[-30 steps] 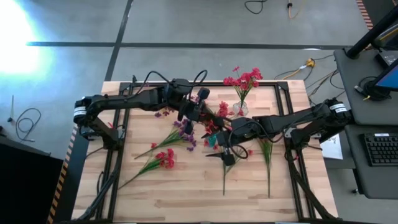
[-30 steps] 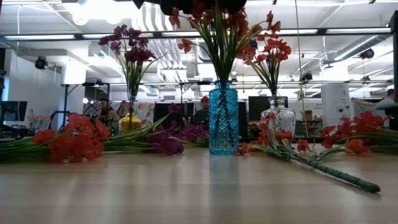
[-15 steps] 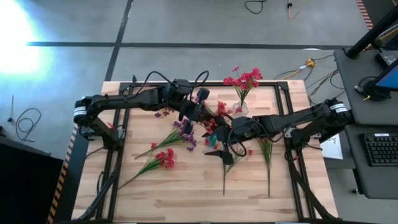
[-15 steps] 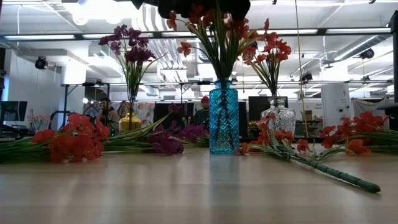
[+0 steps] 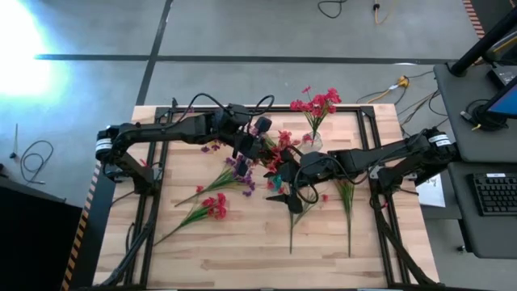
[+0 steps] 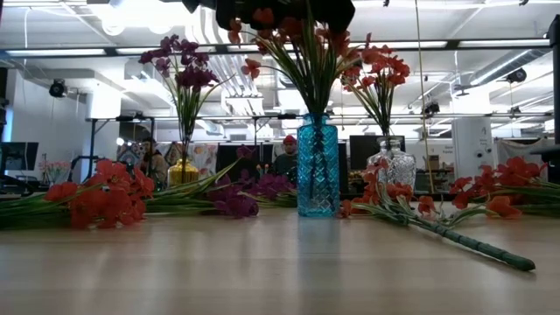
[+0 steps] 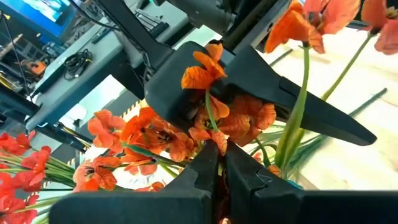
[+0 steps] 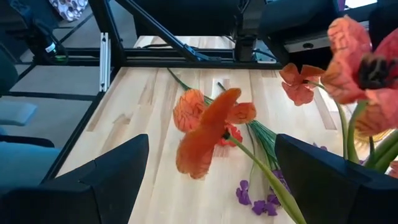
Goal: Sort flowers into vase by color
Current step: Put the left orange flowers into the blue vase
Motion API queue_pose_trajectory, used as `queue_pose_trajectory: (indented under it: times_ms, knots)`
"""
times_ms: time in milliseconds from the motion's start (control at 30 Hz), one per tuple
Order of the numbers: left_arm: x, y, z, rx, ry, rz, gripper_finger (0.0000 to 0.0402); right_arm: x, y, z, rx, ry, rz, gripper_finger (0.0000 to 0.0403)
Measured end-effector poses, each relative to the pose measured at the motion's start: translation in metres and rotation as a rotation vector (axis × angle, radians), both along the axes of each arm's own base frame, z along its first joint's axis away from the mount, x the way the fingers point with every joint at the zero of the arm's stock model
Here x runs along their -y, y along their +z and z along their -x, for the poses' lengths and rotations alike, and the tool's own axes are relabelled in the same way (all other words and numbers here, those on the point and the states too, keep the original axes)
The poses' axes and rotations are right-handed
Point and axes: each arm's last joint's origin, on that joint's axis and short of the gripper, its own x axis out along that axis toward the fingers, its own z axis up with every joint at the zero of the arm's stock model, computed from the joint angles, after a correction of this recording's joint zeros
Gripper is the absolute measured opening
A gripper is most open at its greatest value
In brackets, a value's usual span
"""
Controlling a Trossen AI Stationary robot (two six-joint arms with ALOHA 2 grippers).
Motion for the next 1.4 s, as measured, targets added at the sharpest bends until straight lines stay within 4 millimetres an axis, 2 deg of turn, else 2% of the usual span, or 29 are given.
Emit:
queue_pose_trajectory:
  times_ms: [167, 267, 400, 633, 800, 933, 1133, 1400]
  knots:
    - [-0.001, 0.000, 0.000, -0.002, -0.010, 0.040, 0.0004, 0.000, 0.000, 0.000, 0.007, 0.022, 0.033, 0.0341]
    - [-0.002, 0.001, 0.001, 0.000, -0.067, 0.076, 0.0026, -0.001, 0.002, 0.000, 0.023, 0.038, 0.054, 0.0341]
    - [-0.005, 0.001, 0.002, 0.003, -0.088, 0.092, 0.0077, -0.001, 0.003, 0.001, 0.031, 0.045, 0.072, 0.0341]
    - [-0.005, 0.005, 0.001, 0.056, -0.134, 0.093, 0.0193, -0.001, 0.003, 0.001, 0.035, 0.053, 0.093, 0.0341]
    - [-0.004, 0.008, 0.000, 0.096, -0.182, 0.099, 0.0237, -0.001, 0.004, 0.001, 0.040, 0.046, 0.104, 0.0341]
    - [-0.005, 0.005, -0.003, 0.095, -0.188, 0.104, 0.0239, -0.001, 0.004, 0.000, 0.046, 0.043, 0.101, 0.0341]
    - [-0.006, -0.005, -0.013, 0.088, -0.215, 0.136, 0.0218, -0.001, 0.003, 0.001, 0.038, 0.041, 0.099, 0.0341]
    - [-0.007, 0.001, -0.015, 0.113, -0.225, 0.141, 0.0177, -0.001, 0.004, 0.000, 0.052, 0.054, 0.122, 0.0341]
